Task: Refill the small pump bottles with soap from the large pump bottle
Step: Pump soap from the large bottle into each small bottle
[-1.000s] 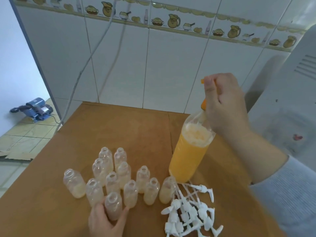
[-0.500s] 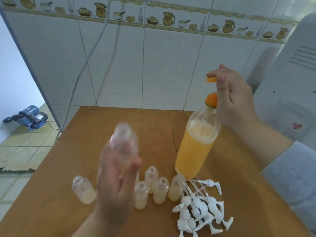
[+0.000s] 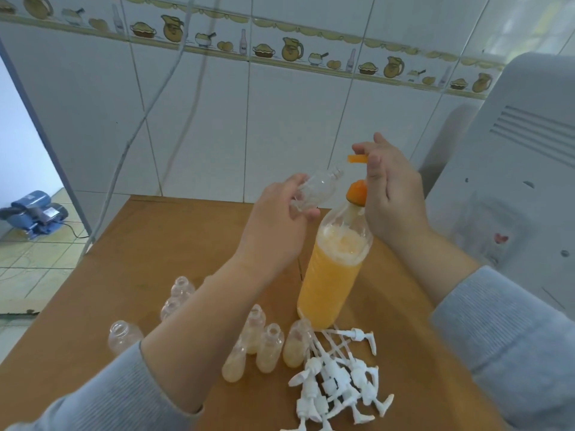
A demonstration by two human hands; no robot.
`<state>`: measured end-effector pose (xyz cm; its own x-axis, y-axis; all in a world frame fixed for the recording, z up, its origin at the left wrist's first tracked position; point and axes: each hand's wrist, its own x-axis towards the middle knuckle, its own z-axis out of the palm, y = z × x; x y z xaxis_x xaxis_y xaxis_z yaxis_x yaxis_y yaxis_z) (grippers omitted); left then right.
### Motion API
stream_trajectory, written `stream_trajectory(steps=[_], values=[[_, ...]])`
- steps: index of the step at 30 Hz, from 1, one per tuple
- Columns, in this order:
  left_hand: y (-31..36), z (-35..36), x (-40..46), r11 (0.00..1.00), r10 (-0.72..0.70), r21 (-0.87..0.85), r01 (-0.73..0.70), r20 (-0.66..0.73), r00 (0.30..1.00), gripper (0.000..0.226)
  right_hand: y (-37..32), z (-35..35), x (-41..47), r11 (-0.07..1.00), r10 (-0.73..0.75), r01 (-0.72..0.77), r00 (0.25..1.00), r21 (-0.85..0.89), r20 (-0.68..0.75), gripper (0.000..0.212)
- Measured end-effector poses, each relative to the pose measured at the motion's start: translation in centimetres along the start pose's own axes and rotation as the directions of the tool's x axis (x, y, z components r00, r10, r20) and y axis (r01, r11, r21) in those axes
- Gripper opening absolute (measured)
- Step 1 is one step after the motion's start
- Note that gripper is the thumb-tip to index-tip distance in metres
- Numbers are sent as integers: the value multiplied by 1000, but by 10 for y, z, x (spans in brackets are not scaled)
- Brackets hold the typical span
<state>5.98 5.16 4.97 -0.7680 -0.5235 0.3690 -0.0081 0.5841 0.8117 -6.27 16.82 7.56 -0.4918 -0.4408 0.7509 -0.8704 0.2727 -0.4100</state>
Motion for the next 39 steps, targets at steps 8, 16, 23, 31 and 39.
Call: stream_trajectory(steps=[8, 16, 23, 31, 39], values=[[9, 3, 4, 999, 52, -8, -53, -42, 998, 53, 2, 0, 0, 999, 8, -7, 1000, 39, -13, 61], [13, -5, 13, 962, 205, 197, -190, -63, 977, 51, 4, 2, 0, 999, -5, 9, 997, 53, -71, 63], [13, -9, 13, 894, 262, 382, -233, -25, 965, 50, 5, 15, -13, 998, 5, 1, 995, 55, -99, 46], [24, -21, 19, 856, 306, 443, -265, -21, 952, 50, -10, -7, -1, 999, 36, -37, 994, 10, 101, 86], [21, -17, 21, 829, 351, 476, -292, -39, 935, 51, -2, -16, -22, 971, -30, 38, 999, -237, 40, 73]])
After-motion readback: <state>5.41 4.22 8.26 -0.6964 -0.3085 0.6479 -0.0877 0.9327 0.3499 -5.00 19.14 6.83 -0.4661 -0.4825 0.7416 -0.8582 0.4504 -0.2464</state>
